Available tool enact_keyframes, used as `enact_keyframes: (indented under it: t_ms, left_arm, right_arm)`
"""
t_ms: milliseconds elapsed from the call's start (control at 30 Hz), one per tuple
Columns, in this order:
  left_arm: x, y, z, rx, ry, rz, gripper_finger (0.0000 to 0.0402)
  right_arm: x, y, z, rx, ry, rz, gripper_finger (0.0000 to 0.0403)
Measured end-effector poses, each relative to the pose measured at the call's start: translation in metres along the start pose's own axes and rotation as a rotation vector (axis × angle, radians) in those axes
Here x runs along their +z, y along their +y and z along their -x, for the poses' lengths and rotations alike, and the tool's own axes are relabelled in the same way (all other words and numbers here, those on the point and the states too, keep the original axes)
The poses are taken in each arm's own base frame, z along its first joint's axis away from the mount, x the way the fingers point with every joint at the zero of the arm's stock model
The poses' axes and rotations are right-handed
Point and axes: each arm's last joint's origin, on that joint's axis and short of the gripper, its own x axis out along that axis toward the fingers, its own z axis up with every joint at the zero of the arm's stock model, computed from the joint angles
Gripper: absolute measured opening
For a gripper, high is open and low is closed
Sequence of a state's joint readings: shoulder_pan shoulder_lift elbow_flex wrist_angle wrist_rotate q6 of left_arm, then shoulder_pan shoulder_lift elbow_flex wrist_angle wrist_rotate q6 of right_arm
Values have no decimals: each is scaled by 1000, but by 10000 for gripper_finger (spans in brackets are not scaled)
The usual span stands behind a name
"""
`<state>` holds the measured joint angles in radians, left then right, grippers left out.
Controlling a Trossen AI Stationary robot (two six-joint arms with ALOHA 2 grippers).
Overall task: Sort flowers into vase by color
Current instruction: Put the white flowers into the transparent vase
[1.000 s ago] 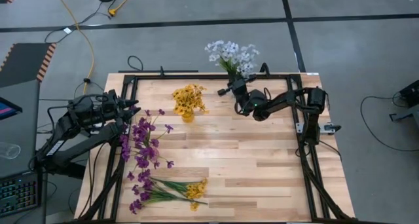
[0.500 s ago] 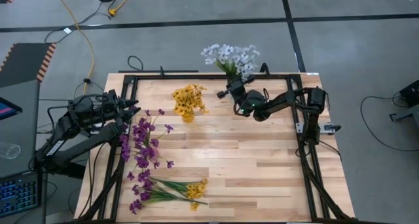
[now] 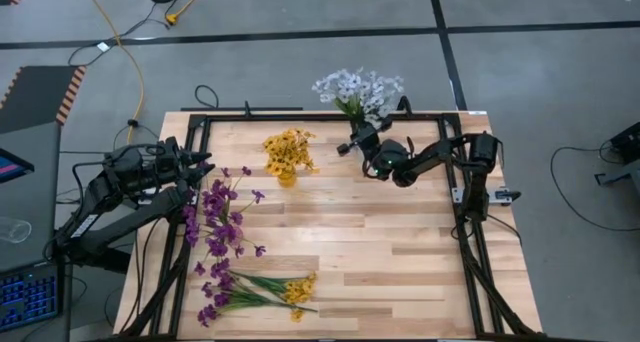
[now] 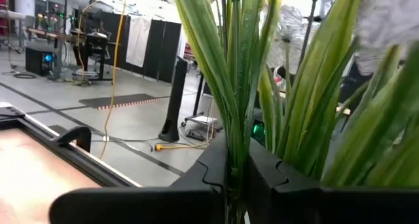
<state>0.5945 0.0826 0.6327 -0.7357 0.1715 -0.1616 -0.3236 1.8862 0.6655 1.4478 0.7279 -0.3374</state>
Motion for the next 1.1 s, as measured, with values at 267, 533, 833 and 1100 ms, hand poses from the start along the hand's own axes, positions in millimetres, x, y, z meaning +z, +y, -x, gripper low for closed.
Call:
enact_keyframes:
  t_ms: [267,533,833,1100]
  left_arm:
    - [0,0,0,2,0,4,169]
    - [0,0,0,3,0,5,169]
    - [0,0,0,3,0,4,169]
    - [0,0,0,3,0,4,169]
  right_arm:
    - [0,0,0,1,2,4,55]
    - [0,0,0,2,3,6,64]
    - [1,3,2,11,1,4,66]
    - [3,10,8,36,-3,34,74]
